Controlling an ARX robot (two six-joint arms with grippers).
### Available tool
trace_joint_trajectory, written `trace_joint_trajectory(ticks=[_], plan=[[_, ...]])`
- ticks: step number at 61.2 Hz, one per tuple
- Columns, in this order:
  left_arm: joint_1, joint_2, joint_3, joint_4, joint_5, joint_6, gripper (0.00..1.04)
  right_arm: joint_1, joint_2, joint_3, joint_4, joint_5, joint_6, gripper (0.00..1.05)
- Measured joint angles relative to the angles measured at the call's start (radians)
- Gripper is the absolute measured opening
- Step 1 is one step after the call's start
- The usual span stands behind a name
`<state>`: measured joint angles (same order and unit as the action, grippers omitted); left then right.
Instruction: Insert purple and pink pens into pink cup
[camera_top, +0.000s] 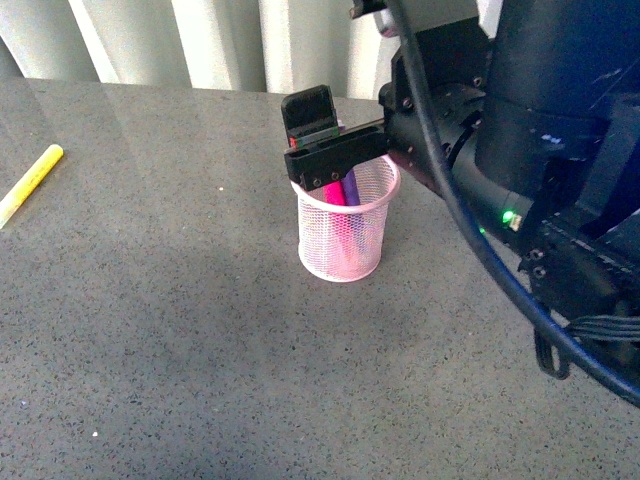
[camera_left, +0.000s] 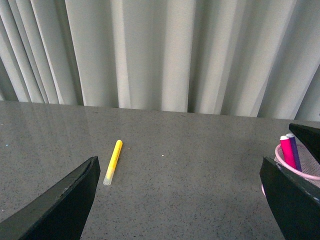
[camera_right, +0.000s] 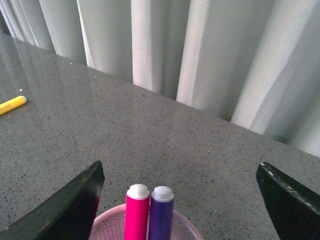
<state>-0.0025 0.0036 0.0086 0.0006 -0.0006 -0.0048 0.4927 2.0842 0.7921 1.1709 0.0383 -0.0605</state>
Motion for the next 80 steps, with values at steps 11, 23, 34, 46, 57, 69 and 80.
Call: trace_joint_trajectory(ticks=[11, 23, 34, 46, 57, 69, 80], plan=[[0.0, 0.0, 0.0, 0.0, 0.0, 0.0, 0.98, -0.046, -0.166, -0.078, -0.135, 0.071, 0.043, 0.98], [0.0, 0.0, 0.0, 0.0, 0.0, 0.0, 0.98, -0.194, -0.509, -0.203, -0.509, 0.114, 0.192, 0.98], [0.0, 0.0, 0.0, 0.0, 0.0, 0.0, 0.98, -0.364, -0.921, -0.393, -0.832, 0.143, 0.217, 0.98], [0.0, 0.0, 0.0, 0.0, 0.001, 0.0, 0.98, -0.401, -1.061, -0.442, -0.9, 0.144, 0.207, 0.98], [0.0, 0.0, 0.0, 0.0, 0.0, 0.0, 0.98, -0.463, -1.04, -0.632, -0.351, -0.04, 0.089, 0.69], [0.0, 0.0, 0.0, 0.0, 0.0, 0.0, 0.98, -0.492, -1.175, -0.692, -0.373, -0.038, 0.067, 0.34], [0.0, 0.0, 0.0, 0.0, 0.0, 0.0, 0.98, -0.492, -1.232, -0.752, -0.36, -0.04, 0.063, 0.03]])
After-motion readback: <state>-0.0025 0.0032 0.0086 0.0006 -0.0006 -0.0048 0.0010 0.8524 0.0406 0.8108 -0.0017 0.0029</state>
